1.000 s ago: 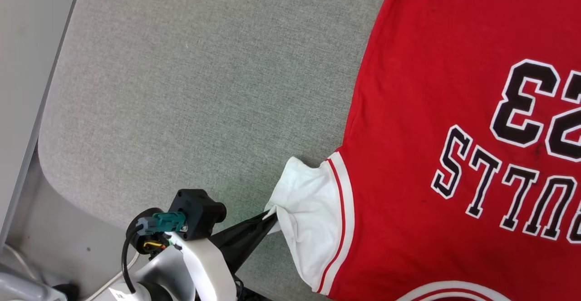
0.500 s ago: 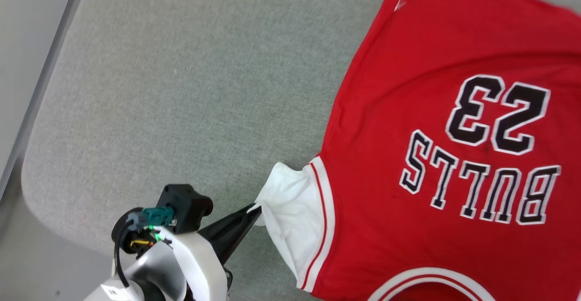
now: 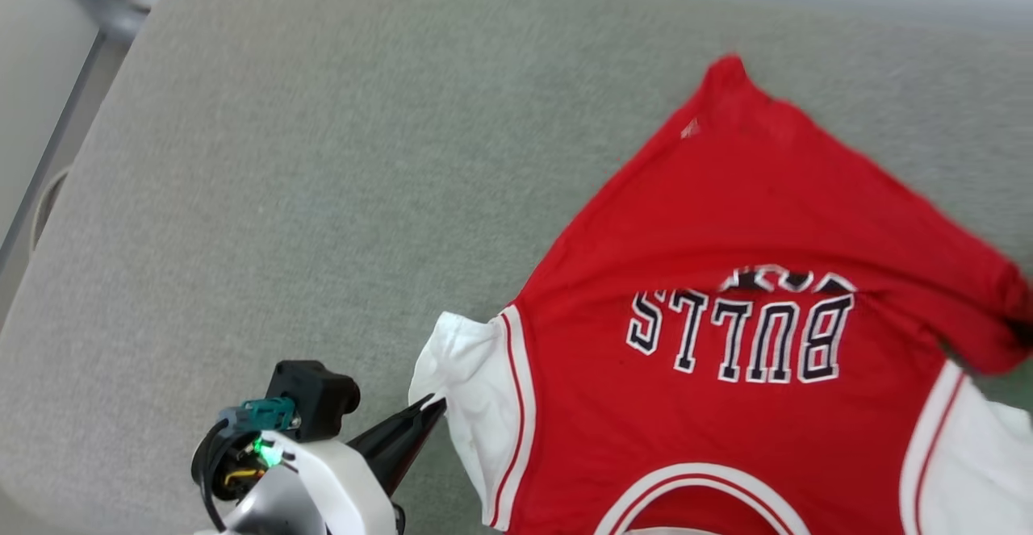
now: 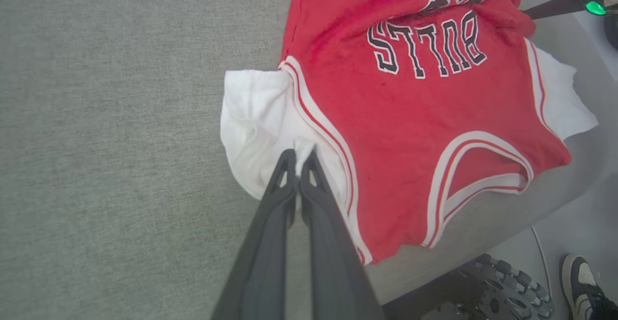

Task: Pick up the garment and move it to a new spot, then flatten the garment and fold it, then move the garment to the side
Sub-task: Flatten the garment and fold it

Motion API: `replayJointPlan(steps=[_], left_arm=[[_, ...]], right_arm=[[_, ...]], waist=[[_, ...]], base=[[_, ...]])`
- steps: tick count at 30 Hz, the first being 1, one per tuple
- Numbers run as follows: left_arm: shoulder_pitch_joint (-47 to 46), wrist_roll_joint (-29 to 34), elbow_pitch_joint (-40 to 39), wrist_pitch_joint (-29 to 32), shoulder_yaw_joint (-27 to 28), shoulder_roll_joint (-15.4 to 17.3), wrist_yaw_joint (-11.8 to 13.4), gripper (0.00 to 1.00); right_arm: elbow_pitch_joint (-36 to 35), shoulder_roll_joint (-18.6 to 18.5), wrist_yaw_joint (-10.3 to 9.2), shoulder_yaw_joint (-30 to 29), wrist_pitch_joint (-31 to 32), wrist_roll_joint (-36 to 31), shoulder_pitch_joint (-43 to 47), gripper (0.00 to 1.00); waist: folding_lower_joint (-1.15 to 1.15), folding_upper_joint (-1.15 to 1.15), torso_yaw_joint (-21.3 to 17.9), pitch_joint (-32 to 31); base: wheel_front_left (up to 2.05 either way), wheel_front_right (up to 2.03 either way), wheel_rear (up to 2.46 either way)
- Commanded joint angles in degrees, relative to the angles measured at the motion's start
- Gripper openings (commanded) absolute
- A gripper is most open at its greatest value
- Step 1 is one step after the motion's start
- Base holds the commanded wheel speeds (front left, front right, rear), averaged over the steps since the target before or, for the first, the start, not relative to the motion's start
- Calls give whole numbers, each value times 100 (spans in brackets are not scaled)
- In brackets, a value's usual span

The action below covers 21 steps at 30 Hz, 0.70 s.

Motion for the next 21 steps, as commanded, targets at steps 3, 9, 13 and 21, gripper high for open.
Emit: replayJointPlan(steps=[3, 9, 13, 21], left_arm=[[218, -65, 9, -118, 70, -48, 130, 0], [442, -150, -3, -303, 109, -209, 294, 0], [502, -185, 0, -375, 152, -236, 362, 0], [450, -13, 62, -499, 135, -321, 495, 0]], right_arm=[[-240, -24, -9, 21, -155, 173, 666, 0], [-718, 58, -9, -261, -176, 403, 1605, 0], [-852, 174, -9, -496, -176, 366, 2047, 0], [-1215, 450, -9, -753, -58, 314, 2823, 0]], waist=[[0, 0, -390, -503], [0, 0, -576, -795], [0, 0, -640, -862], [0, 0, -709, -886]], base=[[0, 0, 0], [0, 0, 0], [0, 0, 0], [0, 0, 0]])
